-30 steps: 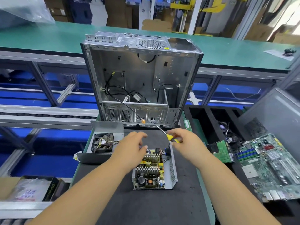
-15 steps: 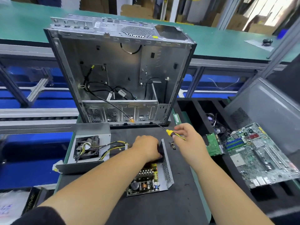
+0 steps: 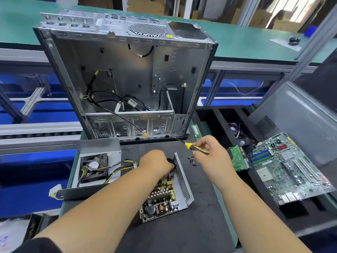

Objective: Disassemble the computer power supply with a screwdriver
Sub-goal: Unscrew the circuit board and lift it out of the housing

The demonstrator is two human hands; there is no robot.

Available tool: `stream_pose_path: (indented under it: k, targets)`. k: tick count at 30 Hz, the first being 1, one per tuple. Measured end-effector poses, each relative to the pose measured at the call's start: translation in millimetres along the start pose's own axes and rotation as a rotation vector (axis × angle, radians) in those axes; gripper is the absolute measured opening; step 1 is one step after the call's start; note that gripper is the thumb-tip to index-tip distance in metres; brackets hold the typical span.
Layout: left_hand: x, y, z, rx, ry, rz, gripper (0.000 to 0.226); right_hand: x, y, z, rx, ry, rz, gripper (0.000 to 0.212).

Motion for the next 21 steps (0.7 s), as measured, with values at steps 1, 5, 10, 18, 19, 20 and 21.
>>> stream_pose_path:
  k: [1,5,10,18,19,20,21]
  targets:
    - [0,-1,-1,-0.008,-0.002,-0.010,0.039,-1,0,0,-0.003,0.003,-0.008,0.020]
    - [-1,-1,-5,-0.065,-0.019,0.006,0.039,-2,-3,-1,-0.008,0.033,-0.045,0.018]
    - [-16,-6,-15,-0.148,0.048,0.054,0.042,-3,-14,0,0.006,0.021,-0.144,0.018]
    - [-48,-25,-8,-0.071,0.166,0.269,0.021,-7,-23,9,-0.209,-0.075,-0.261,0.013]
    - [-51,-25,-5,-0.022,0.186,0.309,0.022,-7,-21,11,-0.244,-0.091,-0.260,0.013]
    - [-52,-26,-3,0.018,0.212,0.344,0.023,-7,-19,13,-0.274,-0.106,-0.261,0.013]
    - [-53,-26,-2,0.042,0.238,0.365,0.022,-7,-17,16,-0.299,-0.119,-0.263,0.012]
Point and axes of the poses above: each hand's wrist, its own x-axis towards the middle knuckle, its own z-axis out of the palm, y = z × x, the point moved 1 cm from there along x, towards the middle knuckle, and after that the axes turned 3 degrees about -z, right-handed, at the moved point
